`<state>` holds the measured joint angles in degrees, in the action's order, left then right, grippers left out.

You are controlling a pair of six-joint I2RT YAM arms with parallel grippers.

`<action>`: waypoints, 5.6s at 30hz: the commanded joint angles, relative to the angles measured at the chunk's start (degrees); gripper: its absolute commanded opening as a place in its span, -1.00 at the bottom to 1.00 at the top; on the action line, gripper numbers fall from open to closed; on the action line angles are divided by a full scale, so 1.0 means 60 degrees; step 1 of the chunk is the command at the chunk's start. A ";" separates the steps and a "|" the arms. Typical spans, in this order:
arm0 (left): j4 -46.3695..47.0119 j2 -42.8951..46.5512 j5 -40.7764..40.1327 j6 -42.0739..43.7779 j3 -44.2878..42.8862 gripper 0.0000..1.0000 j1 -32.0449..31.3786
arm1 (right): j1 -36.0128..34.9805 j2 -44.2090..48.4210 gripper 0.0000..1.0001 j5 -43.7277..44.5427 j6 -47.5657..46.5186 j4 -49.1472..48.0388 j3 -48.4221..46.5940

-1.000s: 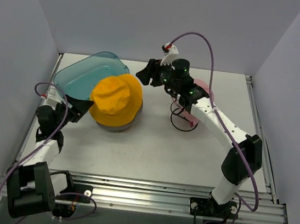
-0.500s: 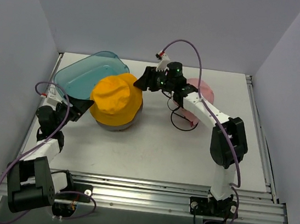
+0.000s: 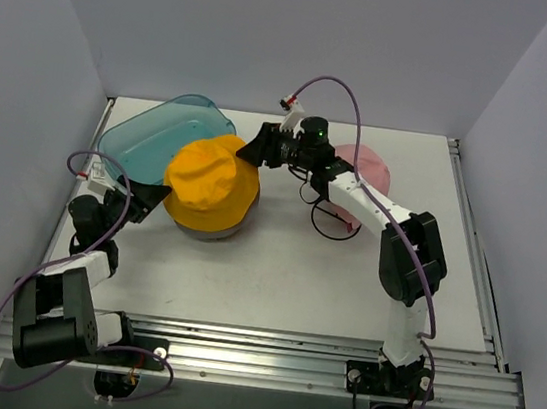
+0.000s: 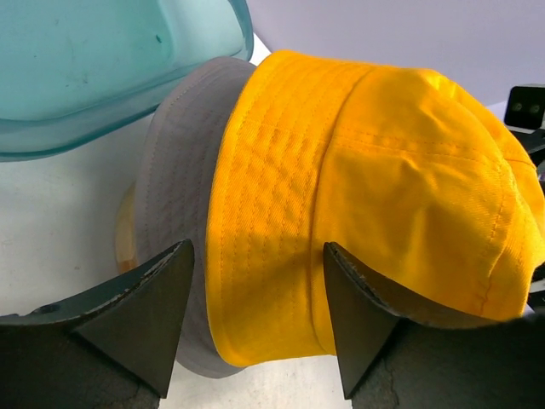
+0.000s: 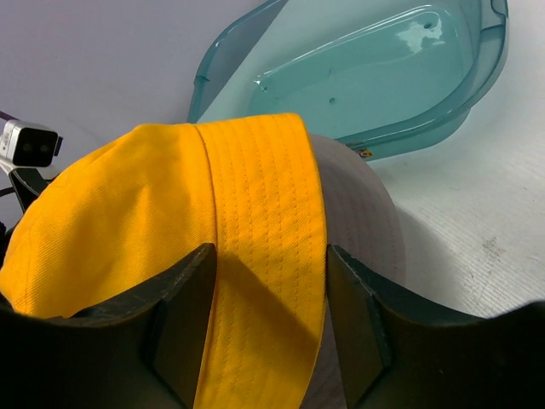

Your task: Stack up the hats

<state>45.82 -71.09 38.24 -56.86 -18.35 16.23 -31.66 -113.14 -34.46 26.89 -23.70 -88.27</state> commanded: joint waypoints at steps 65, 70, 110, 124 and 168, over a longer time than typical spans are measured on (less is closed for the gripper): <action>-0.2949 -0.2757 -0.2212 0.1727 -0.2171 -0.95 -0.1196 | -0.0202 -0.1811 -1.00 0.4131 -0.1377 0.3921 -0.1797; -0.3125 -0.2552 -0.2403 0.1801 -0.2157 -0.95 -0.1327 | -0.0202 -0.1695 -1.00 0.4687 -0.1435 0.3921 -0.1446; -0.7212 0.0759 -0.4835 0.2621 -0.2596 -0.88 -0.2807 | -0.0012 0.0238 -1.00 0.6417 -0.1831 0.2603 0.1747; -0.8911 0.2999 -0.4765 0.2504 -0.3371 0.25 -0.2778 | -0.0041 0.0619 -0.87 0.6051 -0.1949 0.1812 0.2509; -0.6536 0.2368 -0.6064 0.2460 -0.1979 0.34 -0.5752 | -0.0260 0.3681 -0.22 0.6090 -0.1872 0.4663 -0.0024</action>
<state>10.72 -63.07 5.37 -43.00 -27.77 -18.04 -33.12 -94.89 -5.91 18.70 -1.04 -85.17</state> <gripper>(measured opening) 0.667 0.385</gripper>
